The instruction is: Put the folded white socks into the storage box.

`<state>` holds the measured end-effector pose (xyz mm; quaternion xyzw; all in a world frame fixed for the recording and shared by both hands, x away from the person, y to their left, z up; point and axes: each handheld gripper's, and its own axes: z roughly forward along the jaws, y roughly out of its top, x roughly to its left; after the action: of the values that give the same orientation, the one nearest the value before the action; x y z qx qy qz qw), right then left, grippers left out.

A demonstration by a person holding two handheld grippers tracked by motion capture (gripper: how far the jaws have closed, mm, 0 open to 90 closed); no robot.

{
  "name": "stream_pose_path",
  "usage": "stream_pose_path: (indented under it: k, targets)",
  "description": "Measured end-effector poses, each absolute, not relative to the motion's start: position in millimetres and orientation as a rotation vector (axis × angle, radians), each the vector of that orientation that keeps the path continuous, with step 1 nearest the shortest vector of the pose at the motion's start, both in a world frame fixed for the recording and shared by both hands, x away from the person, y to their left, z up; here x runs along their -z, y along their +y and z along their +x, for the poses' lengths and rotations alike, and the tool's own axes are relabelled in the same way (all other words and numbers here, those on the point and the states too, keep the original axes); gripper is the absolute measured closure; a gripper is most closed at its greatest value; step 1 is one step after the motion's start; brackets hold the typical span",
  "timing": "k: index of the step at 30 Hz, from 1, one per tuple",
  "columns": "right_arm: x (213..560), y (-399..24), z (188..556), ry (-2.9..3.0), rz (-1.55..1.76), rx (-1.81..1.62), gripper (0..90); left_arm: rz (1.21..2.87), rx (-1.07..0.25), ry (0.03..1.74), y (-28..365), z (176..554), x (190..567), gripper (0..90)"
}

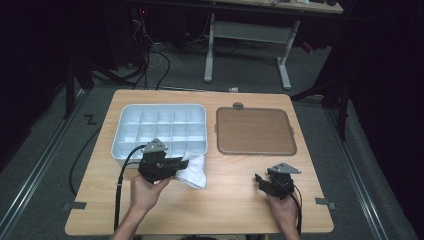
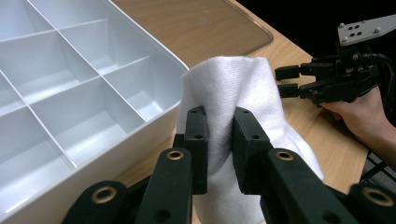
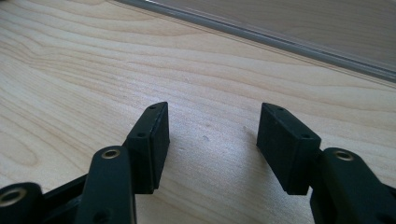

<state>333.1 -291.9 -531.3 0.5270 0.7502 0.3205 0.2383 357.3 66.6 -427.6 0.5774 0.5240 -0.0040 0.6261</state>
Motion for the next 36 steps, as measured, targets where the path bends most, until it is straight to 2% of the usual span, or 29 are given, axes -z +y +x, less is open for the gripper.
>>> stream_pose_path:
  k: [36]
  targets:
    - [531,-292,333,2.054,1.445,-0.879,44.1,1.225,0.019,1.272,100,403,399,78.2]
